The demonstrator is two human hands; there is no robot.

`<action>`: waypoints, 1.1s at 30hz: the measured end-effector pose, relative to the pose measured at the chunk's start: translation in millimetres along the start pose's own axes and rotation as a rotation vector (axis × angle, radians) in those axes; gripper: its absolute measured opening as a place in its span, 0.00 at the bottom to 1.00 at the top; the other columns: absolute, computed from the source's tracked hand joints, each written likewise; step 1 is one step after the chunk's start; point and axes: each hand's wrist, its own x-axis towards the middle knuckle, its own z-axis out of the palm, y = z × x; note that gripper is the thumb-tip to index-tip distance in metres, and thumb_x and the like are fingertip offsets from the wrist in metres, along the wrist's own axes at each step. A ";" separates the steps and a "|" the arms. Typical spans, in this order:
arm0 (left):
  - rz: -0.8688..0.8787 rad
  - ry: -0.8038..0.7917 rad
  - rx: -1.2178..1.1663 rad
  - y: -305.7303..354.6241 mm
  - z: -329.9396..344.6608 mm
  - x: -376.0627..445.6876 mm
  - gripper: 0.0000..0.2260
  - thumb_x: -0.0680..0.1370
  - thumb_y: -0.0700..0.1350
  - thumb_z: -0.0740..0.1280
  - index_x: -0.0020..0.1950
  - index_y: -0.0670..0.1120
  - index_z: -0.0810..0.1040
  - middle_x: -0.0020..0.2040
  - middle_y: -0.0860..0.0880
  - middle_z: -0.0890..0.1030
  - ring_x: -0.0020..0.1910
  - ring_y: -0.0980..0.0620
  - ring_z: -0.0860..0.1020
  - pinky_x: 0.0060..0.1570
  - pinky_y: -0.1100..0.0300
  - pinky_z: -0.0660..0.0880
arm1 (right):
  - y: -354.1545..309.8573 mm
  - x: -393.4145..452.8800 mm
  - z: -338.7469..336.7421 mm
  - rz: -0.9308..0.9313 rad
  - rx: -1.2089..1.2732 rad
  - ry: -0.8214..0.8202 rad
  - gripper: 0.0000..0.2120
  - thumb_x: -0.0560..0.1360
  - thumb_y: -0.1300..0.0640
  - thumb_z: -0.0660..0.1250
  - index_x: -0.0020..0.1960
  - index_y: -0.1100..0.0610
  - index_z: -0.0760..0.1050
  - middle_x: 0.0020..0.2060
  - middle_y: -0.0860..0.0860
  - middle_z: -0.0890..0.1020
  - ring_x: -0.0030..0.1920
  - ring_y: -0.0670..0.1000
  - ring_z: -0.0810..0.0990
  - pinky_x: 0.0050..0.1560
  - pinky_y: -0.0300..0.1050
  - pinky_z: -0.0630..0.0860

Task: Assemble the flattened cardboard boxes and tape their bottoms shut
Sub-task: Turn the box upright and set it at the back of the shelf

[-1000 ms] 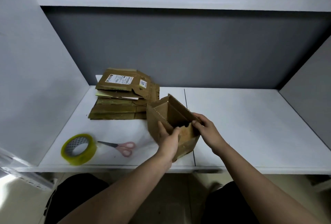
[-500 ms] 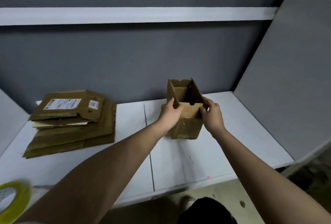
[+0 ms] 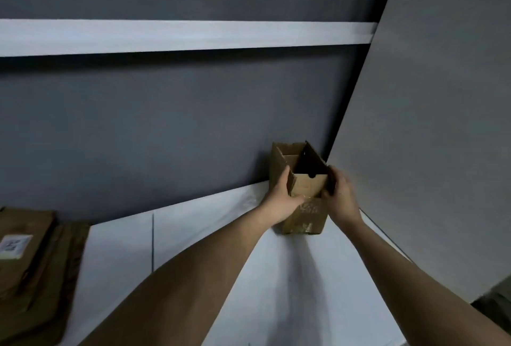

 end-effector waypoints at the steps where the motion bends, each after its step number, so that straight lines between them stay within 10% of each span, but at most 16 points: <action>1: -0.002 -0.018 -0.011 -0.8 2.7 11.0 0.40 0.76 0.45 0.69 0.78 0.56 0.44 0.78 0.49 0.55 0.75 0.48 0.60 0.72 0.47 0.61 | 7.8 8.5 -1.4 -0.013 0.014 -0.009 0.30 0.74 0.68 0.63 0.74 0.57 0.62 0.68 0.58 0.69 0.67 0.57 0.70 0.66 0.49 0.68; 21: 0.062 -0.061 0.050 -11.1 35.2 107.6 0.34 0.79 0.40 0.63 0.76 0.63 0.49 0.77 0.50 0.56 0.73 0.46 0.63 0.69 0.47 0.66 | 68.8 107.9 19.7 0.074 -0.360 0.096 0.37 0.77 0.65 0.62 0.78 0.47 0.47 0.65 0.60 0.64 0.53 0.62 0.74 0.46 0.51 0.73; 33: 0.109 -0.063 0.258 12.2 18.6 94.2 0.31 0.79 0.43 0.63 0.78 0.55 0.52 0.76 0.47 0.58 0.72 0.43 0.63 0.69 0.46 0.66 | 60.1 99.9 -6.0 0.096 -0.294 -0.022 0.38 0.78 0.62 0.62 0.78 0.53 0.40 0.72 0.64 0.62 0.66 0.65 0.69 0.59 0.55 0.71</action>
